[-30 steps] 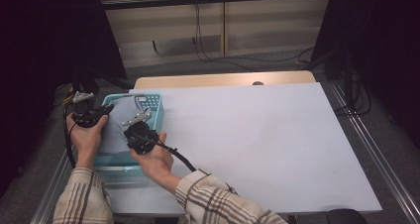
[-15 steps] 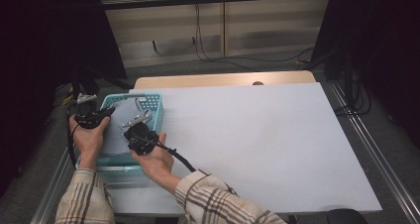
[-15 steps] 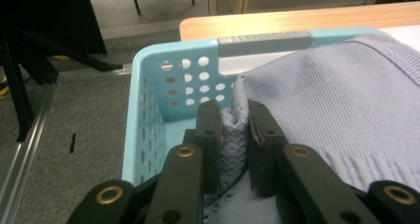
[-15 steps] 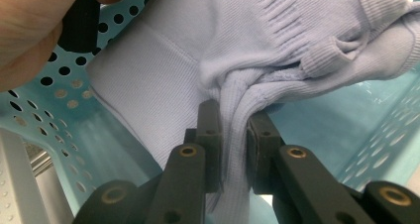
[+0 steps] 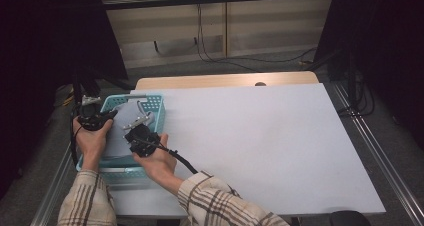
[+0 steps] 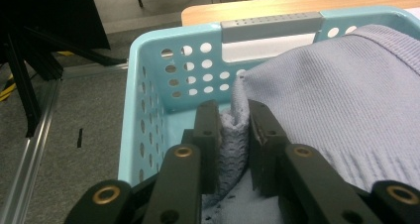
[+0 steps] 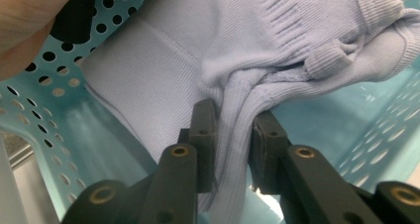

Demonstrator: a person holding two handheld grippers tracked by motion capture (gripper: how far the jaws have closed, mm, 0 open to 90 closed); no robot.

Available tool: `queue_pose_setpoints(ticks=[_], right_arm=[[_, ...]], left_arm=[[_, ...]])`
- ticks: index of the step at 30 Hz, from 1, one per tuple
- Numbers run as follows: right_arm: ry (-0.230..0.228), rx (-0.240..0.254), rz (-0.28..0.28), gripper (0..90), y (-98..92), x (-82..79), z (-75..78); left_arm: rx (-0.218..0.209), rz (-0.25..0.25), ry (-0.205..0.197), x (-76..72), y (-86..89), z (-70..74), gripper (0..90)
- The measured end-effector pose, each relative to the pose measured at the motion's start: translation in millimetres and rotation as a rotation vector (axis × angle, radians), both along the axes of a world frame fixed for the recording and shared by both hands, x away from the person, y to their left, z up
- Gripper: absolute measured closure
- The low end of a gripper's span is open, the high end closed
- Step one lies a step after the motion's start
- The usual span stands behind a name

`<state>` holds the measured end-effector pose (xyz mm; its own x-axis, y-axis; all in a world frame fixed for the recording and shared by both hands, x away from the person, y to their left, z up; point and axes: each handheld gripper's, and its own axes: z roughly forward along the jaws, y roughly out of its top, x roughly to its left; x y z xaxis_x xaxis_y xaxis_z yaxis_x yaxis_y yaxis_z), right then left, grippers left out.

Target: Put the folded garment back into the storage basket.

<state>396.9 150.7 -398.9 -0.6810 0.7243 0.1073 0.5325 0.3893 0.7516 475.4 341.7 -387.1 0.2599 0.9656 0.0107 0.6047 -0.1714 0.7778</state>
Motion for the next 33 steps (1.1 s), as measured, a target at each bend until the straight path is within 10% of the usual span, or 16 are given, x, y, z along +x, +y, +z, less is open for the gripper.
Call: queue_pose_setpoints(ticks=[3, 12, 19, 26, 28, 33], right_arm=[[-0.040, -0.037, 0.003, 69.7, 0.6, -1.6, -0.1], [-0.092, -0.070, -0.003, 53.3, -4.2, 2.1, 2.3], [-0.091, -0.040, 0.008, 43.0, -10.9, 5.1, 5.5], [-0.122, 0.049, 0.032, 34.8, -20.1, 6.8, 7.7], [-0.125, 0.063, 0.040, 31.9, -21.7, 6.7, 9.5], [-0.150, 0.064, 0.032, 21.9, -26.9, 6.6, 11.4]], left_arm=[[0.037, -0.024, 0.036, -1.1, 3.9, 0.8, 75.2], [-0.018, -0.001, -0.028, -3.1, 1.8, 5.0, 63.5], [-0.027, 0.008, -0.067, -7.1, 1.8, 9.9, 38.9], [-0.022, -0.023, -0.159, -13.7, 2.6, 18.5, 18.5], [-0.099, -0.037, -0.196, -16.7, 2.3, 21.2, 11.7], [-0.070, -0.054, -0.257, -22.7, -1.4, 25.3, 6.2]])
